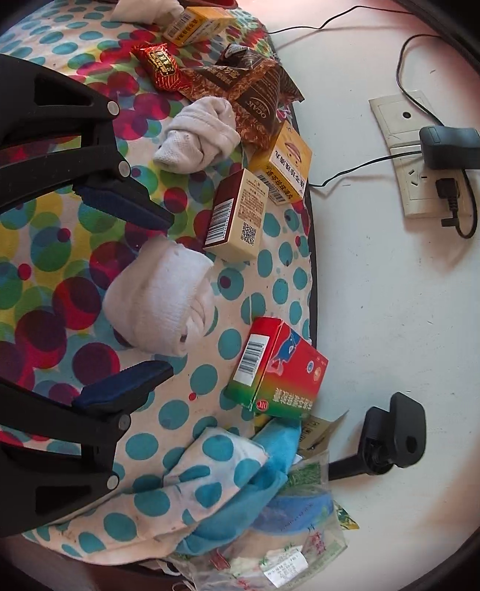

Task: Organize objects
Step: 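Grasp the white rolled sock on the sheet with the right tool, then grasp the white folded sock beside the yellow box with the left tool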

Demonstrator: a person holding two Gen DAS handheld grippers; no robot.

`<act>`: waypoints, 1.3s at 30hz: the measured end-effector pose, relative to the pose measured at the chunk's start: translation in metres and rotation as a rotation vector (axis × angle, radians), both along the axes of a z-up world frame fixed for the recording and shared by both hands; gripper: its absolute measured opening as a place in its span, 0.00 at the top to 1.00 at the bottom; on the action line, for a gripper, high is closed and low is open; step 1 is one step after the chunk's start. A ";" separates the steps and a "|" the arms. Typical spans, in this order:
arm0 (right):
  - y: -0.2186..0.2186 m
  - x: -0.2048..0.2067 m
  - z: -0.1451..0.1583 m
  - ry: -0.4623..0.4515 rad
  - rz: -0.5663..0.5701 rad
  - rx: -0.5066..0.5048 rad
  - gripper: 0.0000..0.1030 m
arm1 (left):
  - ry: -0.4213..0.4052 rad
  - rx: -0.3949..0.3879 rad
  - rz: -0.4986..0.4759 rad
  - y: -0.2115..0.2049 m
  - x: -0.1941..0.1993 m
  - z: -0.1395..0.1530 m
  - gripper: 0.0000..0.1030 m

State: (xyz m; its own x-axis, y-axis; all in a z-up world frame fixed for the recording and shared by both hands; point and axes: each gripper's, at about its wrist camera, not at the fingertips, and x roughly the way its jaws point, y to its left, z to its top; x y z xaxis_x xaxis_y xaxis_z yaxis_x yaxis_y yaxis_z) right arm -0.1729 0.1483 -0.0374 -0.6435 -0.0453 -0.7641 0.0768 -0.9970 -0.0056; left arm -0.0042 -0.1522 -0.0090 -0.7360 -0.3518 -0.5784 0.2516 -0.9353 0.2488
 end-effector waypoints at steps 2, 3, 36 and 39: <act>0.000 -0.001 -0.001 0.001 0.010 -0.023 0.42 | -0.020 0.033 -0.047 0.012 -0.007 0.000 0.44; -0.001 0.000 -0.002 0.005 0.013 -0.020 0.44 | -0.025 0.046 -0.062 0.018 -0.009 0.000 0.44; -0.030 0.016 -0.008 -0.031 0.111 0.000 0.50 | -0.355 0.095 -0.161 0.100 -0.116 -0.065 0.44; -0.031 0.017 -0.008 -0.032 0.112 0.004 0.49 | -0.349 0.080 -0.146 0.100 -0.120 -0.070 0.44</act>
State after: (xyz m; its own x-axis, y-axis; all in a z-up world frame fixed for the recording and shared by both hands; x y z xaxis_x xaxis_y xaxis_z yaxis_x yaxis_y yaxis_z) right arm -0.1555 0.1168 -0.0453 -0.6097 -0.1131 -0.7845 0.1884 -0.9821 -0.0048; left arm -0.1238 -0.0527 -0.0795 -0.5287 -0.2017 -0.8245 0.0273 -0.9749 0.2210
